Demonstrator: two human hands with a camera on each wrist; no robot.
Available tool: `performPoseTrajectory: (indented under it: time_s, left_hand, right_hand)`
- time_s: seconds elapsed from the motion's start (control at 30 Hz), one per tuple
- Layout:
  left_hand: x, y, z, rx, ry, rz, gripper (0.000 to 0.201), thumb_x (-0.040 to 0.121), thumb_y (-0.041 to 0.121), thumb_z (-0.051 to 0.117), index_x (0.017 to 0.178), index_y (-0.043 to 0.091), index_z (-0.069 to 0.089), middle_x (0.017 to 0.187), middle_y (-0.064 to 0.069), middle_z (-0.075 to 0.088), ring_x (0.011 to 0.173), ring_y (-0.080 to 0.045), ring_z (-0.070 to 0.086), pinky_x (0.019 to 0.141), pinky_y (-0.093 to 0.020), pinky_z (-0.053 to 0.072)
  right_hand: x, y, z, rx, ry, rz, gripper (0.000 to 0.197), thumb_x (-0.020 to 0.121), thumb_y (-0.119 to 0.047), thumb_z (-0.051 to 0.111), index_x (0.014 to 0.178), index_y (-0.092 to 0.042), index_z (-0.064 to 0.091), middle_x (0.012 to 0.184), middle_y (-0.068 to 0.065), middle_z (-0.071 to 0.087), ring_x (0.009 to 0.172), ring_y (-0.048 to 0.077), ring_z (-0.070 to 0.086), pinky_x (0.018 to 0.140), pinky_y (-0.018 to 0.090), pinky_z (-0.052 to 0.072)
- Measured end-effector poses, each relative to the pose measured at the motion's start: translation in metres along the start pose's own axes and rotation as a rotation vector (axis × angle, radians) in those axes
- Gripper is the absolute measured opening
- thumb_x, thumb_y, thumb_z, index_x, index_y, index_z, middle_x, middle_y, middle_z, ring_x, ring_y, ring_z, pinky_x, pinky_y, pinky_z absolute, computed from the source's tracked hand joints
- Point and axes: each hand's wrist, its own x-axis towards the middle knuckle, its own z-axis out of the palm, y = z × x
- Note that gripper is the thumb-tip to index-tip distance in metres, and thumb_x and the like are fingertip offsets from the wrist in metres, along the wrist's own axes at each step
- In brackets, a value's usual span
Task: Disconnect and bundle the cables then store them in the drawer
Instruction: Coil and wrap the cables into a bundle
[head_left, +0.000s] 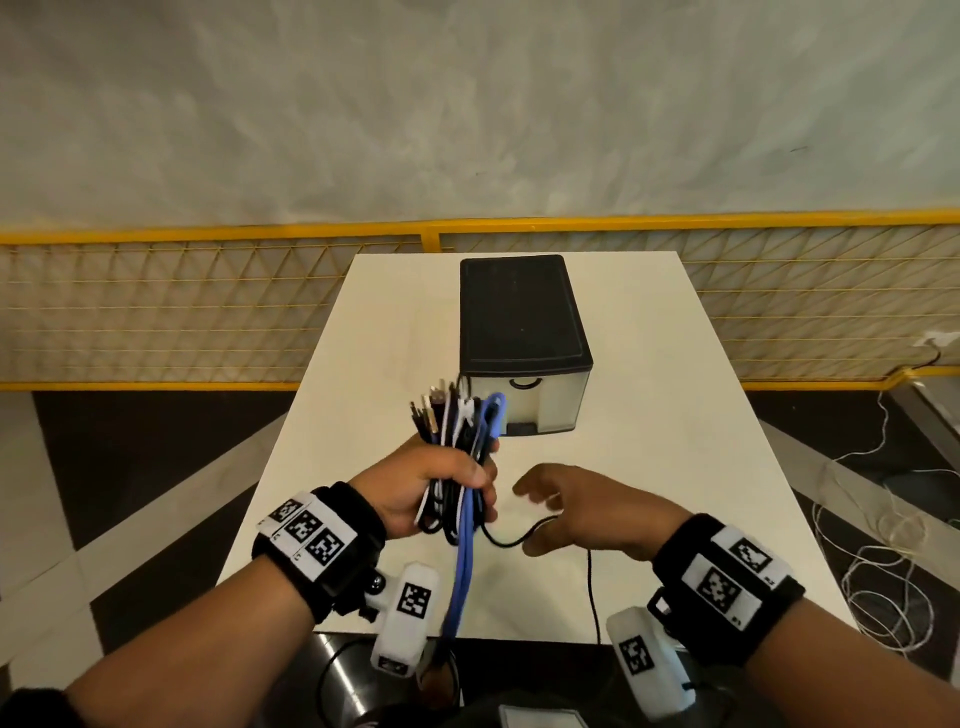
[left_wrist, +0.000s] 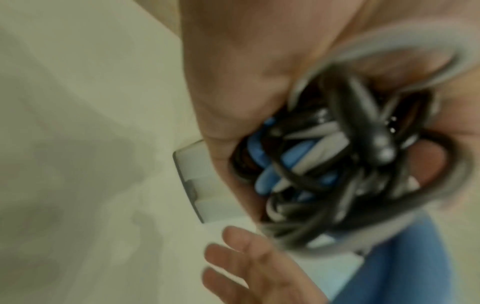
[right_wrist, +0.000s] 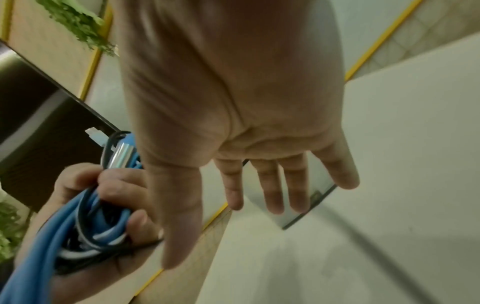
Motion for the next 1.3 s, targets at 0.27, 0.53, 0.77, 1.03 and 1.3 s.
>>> performPoseTrajectory:
  time_s: [0.27, 0.53, 0.77, 1.03, 1.3]
  left_hand:
    - [0.022, 0.007, -0.003, 0.205, 0.383, 0.366, 0.026, 0.054, 0.009, 0.075, 0.076, 0.0, 0.066, 0.077, -0.019, 0.063, 0.075, -0.03, 0.065, 0.074, -0.037, 0.053]
    - [0.028, -0.014, 0.016, 0.027, 0.318, 0.275, 0.012, 0.065, 0.001, 0.064, 0.077, -0.003, 0.065, 0.074, -0.022, 0.064, 0.069, -0.033, 0.064, 0.07, -0.04, 0.056]
    - [0.016, -0.023, 0.011, 0.03, 0.13, -0.005, 0.015, 0.058, 0.004, 0.067, 0.073, 0.002, 0.07, 0.068, -0.018, 0.065, 0.064, -0.031, 0.062, 0.073, -0.04, 0.053]
    - [0.013, -0.027, 0.013, 0.196, 0.165, -0.1, 0.022, 0.061, -0.001, 0.061, 0.079, 0.002, 0.072, 0.075, -0.018, 0.069, 0.069, -0.029, 0.065, 0.077, -0.037, 0.053]
    - [0.022, -0.022, 0.026, 0.371, 0.243, 0.039, 0.03, 0.064, -0.004, 0.066, 0.086, 0.014, 0.072, 0.08, -0.007, 0.072, 0.076, -0.018, 0.068, 0.07, -0.029, 0.054]
  right_hand:
    - [-0.003, 0.006, 0.0, 0.483, -0.015, 0.256, 0.063, 0.09, -0.068, 0.045, 0.089, -0.009, 0.068, 0.087, 0.011, 0.07, 0.076, 0.024, 0.065, 0.069, 0.032, 0.048]
    - [0.012, -0.008, 0.026, 1.086, -0.253, 0.282, 0.07, 0.092, -0.067, 0.039, 0.119, -0.005, 0.059, 0.107, 0.017, 0.073, 0.103, 0.032, 0.069, 0.086, 0.042, 0.053]
    - [0.011, -0.01, 0.038, 1.103, -0.063, 0.193, 0.02, 0.09, -0.007, 0.051, 0.085, -0.007, 0.071, 0.079, 0.011, 0.066, 0.078, 0.026, 0.062, 0.082, 0.045, 0.052]
    - [0.018, -0.018, 0.029, 1.115, 0.098, 0.061, 0.031, 0.093, 0.006, 0.035, 0.092, -0.002, 0.065, 0.087, 0.021, 0.071, 0.074, 0.037, 0.063, 0.072, 0.045, 0.051]
    - [0.018, -0.024, 0.026, 1.244, 0.199, -0.043, 0.044, 0.1, -0.027, 0.033, 0.111, -0.008, 0.071, 0.116, 0.017, 0.072, 0.107, 0.031, 0.068, 0.086, 0.043, 0.053]
